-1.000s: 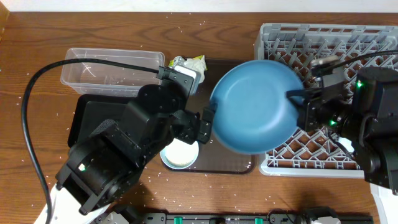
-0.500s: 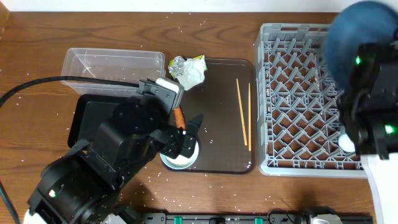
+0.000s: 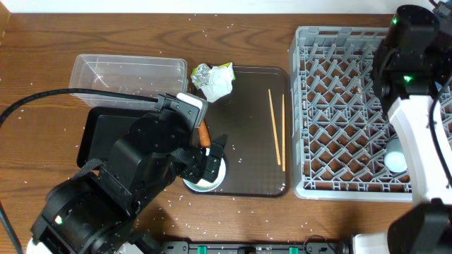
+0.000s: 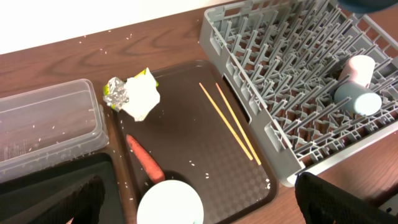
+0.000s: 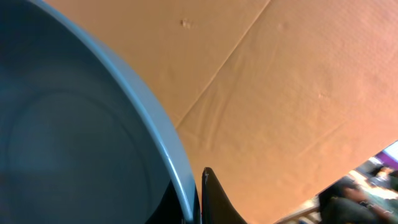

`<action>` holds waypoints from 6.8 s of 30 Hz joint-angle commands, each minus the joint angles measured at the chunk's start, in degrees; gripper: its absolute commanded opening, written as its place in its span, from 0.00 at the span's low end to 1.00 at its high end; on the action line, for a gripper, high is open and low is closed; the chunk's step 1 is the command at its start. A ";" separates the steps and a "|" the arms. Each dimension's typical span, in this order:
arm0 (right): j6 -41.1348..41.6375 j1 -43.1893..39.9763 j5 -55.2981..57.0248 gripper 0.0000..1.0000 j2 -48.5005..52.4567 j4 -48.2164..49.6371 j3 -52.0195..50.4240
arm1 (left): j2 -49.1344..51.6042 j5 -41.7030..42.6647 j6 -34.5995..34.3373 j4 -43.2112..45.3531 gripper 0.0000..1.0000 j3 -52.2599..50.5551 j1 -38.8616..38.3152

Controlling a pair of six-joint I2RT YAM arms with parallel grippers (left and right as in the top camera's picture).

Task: Sort waste into correct bins and load items into the dishwasher rack
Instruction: 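Place the blue pan upright in the dish rack with the right gripper, then move the left gripper toward the white bowl on the brown tray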

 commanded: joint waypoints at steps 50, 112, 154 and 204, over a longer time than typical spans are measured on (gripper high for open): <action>-54.03 5.84 -12.17 0.96 14.99 19.89 0.52 | 1.16 2.14 0.96 -2.51 0.98 0.74 0.13; 31.74 41.05 -94.09 0.94 6.80 -36.35 0.52 | -10.01 -17.03 -8.57 -15.45 0.98 -1.88 0.20; 38.51 17.68 -80.63 0.96 -27.96 -55.84 0.50 | 36.44 4.20 -11.50 6.69 0.44 -25.00 -7.10; 37.07 17.68 -78.71 0.98 -27.65 -57.57 0.52 | 7.30 52.89 6.19 14.29 0.06 -32.11 53.46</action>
